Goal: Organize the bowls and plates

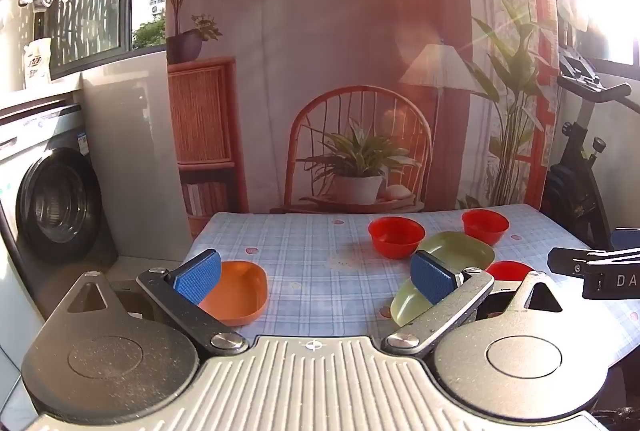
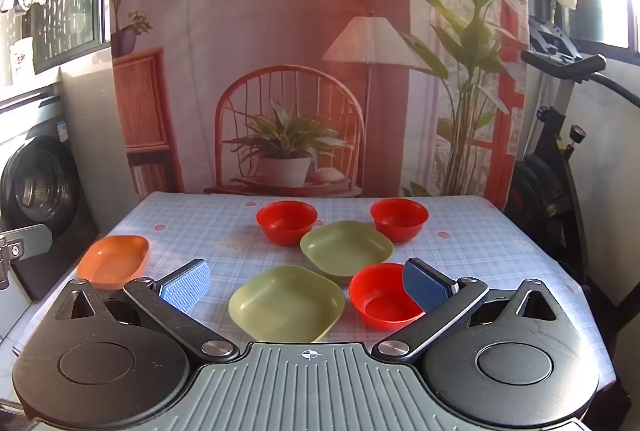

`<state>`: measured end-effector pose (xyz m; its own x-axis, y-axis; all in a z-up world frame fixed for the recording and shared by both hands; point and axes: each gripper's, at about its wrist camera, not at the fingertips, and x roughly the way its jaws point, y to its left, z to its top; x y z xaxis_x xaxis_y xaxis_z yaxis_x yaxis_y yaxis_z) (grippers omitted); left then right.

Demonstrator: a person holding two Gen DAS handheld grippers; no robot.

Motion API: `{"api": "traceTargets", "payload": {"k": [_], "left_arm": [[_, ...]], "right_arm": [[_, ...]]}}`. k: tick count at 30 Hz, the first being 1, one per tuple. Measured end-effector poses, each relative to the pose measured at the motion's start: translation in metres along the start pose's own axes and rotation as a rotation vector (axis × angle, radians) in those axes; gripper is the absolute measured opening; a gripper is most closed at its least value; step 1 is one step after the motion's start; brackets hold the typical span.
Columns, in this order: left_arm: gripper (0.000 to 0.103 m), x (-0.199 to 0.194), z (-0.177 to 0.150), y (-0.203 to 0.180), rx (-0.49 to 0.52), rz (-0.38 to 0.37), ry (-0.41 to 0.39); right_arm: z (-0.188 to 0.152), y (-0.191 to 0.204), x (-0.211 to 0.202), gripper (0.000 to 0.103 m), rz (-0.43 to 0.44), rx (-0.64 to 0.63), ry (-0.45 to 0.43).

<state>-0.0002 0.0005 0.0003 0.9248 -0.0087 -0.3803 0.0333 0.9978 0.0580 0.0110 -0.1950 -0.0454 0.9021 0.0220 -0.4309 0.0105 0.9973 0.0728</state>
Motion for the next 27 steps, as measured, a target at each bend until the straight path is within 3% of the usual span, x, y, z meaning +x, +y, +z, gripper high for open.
{"api": "traceTargets", "payload": {"k": [27], "left_arm": [[0.102,-0.0042,0.0013,0.0051,0.010,0.006,-0.002]], "right_arm": [[0.0002,-0.0001,-0.0009,0.103,-0.001,-0.003,-0.003]]}}
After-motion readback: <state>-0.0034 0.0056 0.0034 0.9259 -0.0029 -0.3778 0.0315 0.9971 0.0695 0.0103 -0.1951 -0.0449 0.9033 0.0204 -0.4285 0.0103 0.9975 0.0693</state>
